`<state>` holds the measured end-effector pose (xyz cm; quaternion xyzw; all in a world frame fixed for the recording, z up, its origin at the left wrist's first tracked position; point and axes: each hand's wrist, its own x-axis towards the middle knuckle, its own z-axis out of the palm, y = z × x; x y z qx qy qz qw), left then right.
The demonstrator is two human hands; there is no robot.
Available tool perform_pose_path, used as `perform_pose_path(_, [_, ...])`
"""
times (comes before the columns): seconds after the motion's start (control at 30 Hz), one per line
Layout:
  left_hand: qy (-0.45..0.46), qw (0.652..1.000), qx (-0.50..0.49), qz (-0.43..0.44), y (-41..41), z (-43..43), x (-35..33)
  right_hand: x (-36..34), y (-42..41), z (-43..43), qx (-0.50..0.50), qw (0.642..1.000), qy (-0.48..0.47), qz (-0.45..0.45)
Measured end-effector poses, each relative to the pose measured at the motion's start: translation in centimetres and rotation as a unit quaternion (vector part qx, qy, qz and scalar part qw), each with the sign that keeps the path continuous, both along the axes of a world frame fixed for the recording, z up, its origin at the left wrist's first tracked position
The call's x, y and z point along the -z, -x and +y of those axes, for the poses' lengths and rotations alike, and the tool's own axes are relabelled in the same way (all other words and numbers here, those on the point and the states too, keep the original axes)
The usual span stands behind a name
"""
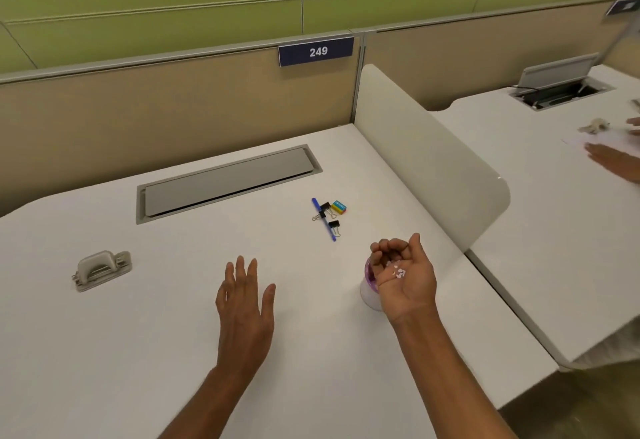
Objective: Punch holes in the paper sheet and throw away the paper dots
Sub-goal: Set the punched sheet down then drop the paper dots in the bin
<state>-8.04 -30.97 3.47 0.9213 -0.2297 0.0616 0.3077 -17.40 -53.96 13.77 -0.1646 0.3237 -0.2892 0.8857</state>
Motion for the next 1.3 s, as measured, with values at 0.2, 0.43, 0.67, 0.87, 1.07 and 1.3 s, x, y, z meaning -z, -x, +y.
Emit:
perform_pose_path(0.2, [-0.029,1.0,0.001,0.004,-1.2,-0.7,2.3,0.6,0.1,-1.5,0.025,0.995,0.084,0.042])
perform_pose_path(0.43, [-0.048,0.998,-0.014,0.034,-1.7,-0.5,4.9,1.8,-0.7,-1.5,0.041,0.972,0.207,0.1])
perform_pose_path(0.67, [-0.056,0.997,-0.015,0.048,-1.7,-0.6,6.6,2.9,-1.1,-1.8,0.044,0.941,0.303,0.147])
perform_pose_path(0.87, [-0.076,0.997,-0.016,0.029,-1.5,-0.8,6.9,3.7,-1.0,-1.8,0.019,0.916,0.36,0.177])
perform_pose_path(1.07, [-0.098,0.995,-0.02,0.02,-1.5,-0.9,7.2,3.5,-1.1,-1.6,0.004,0.904,0.397,0.16])
perform_pose_path(1.3, [-0.108,0.994,-0.023,0.02,-1.4,-1.0,7.1,3.4,-0.7,-1.6,-0.015,0.891,0.427,0.155])
